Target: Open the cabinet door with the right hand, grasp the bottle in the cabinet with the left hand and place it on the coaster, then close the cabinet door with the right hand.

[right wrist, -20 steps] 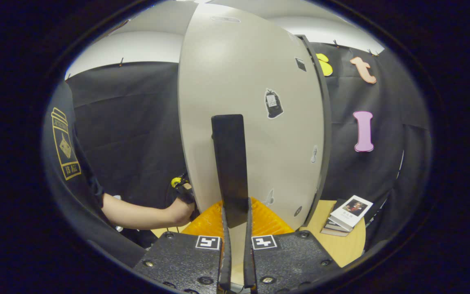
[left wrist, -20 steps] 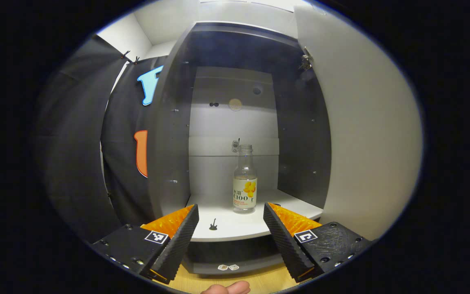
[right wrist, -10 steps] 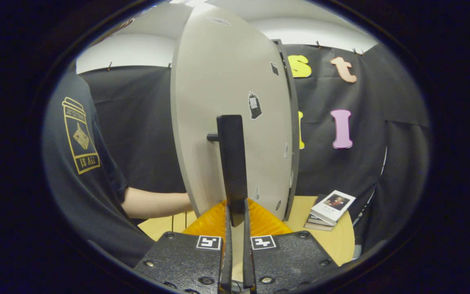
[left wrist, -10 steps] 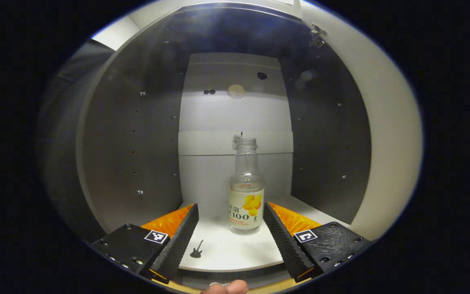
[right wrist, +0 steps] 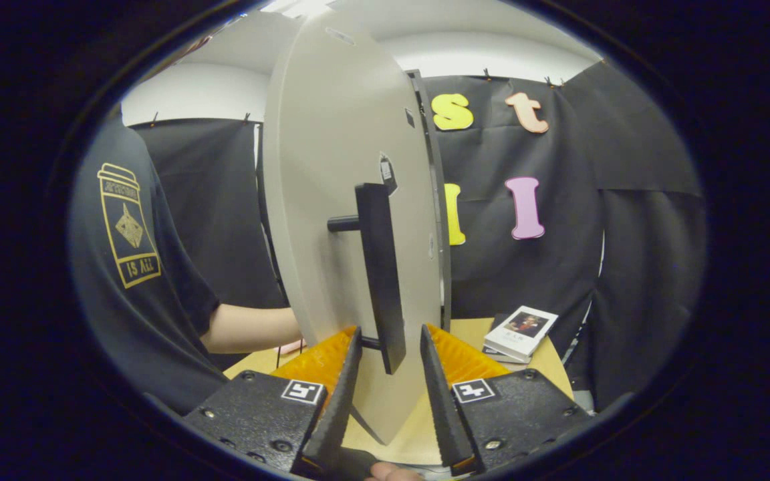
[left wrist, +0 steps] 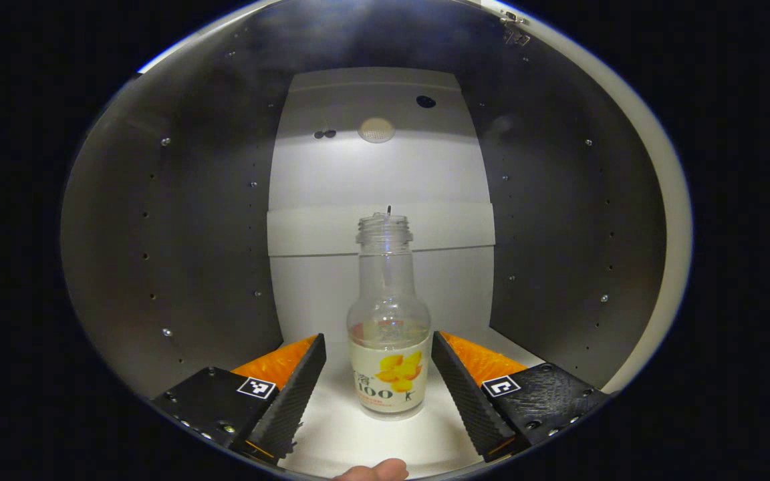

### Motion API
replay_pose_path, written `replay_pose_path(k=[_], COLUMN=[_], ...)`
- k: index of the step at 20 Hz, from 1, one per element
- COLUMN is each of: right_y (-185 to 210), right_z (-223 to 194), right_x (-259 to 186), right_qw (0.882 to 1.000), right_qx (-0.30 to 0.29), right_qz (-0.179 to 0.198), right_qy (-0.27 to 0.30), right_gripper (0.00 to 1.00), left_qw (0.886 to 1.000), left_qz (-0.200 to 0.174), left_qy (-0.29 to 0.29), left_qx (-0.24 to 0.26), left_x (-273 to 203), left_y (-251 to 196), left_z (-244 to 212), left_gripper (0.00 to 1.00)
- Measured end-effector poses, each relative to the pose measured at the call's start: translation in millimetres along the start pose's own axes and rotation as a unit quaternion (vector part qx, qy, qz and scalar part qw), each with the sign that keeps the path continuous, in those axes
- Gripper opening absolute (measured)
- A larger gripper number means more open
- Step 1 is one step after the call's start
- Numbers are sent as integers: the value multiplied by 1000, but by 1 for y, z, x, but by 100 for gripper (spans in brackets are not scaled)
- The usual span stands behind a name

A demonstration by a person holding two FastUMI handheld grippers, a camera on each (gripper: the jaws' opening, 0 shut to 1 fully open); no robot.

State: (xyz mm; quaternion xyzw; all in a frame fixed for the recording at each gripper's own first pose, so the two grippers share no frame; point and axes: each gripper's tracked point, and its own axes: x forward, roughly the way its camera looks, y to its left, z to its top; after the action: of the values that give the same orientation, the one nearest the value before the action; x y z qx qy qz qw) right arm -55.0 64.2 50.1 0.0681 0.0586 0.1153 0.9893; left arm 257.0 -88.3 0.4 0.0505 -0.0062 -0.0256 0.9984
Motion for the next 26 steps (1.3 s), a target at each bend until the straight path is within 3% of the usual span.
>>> replay_pose_path(k=[1,5,7,10,11,12,13,14,16,19,21,22,23,24,26], right_y=[-1,-3,-6,-5,-5,-6,-8,-10,-13,-19,-27,-30,-33,-36,-40], right_z=[0,0,-1,0,0,0,1,0,-1,1,0,0,0,0,2], right_x=[0,2,3,5,5,6,6,6,7,6,4,4,3,2,3], right_qw=[1000,1000,1000,1000,1000,1000,1000,1000,999,999,998,997,997,996,994], right_qx=[-3,0,5,7,11,13,16,20,23,21,25,29,33,34,28], right_qz=[0,-1,0,7,12,15,17,21,33,48,59,66,73,82,101], right_qy=[-1,-1,-2,-5,-6,-7,-6,-6,-5,-6,-7,-6,-6,-3,5], right_gripper=[59,58,67,67,67,67,68,70,77,76,84,86,86,86,86], left_qw=[1000,999,999,999,999,999,999,999,1000,1000,1000,1000,1000,1000,1000], left_qz=[-2,20,20,21,20,19,13,4,-3,-8,-9,-13,-10,-7,3], left_qy=[1,27,30,27,26,23,19,14,7,1,-2,1,2,-5,-19], left_qx=[-2,-18,-29,-34,-35,-34,-35,-35,-26,-8,-3,-3,0,2,5], left_x=[5,19,15,11,8,4,-1,-5,-15,-29,-44,-51,-62,-70,-90], left_y=[-3,4,7,9,8,7,3,-2,-6,-11,-10,-10,-10,-8,-4], left_z=[0,-11,-10,-5,-3,1,5,10,17,24,27,27,31,36,48], left_gripper=[96,96,95,77,77,88,88,78,76,76,76,64,73,63,66])
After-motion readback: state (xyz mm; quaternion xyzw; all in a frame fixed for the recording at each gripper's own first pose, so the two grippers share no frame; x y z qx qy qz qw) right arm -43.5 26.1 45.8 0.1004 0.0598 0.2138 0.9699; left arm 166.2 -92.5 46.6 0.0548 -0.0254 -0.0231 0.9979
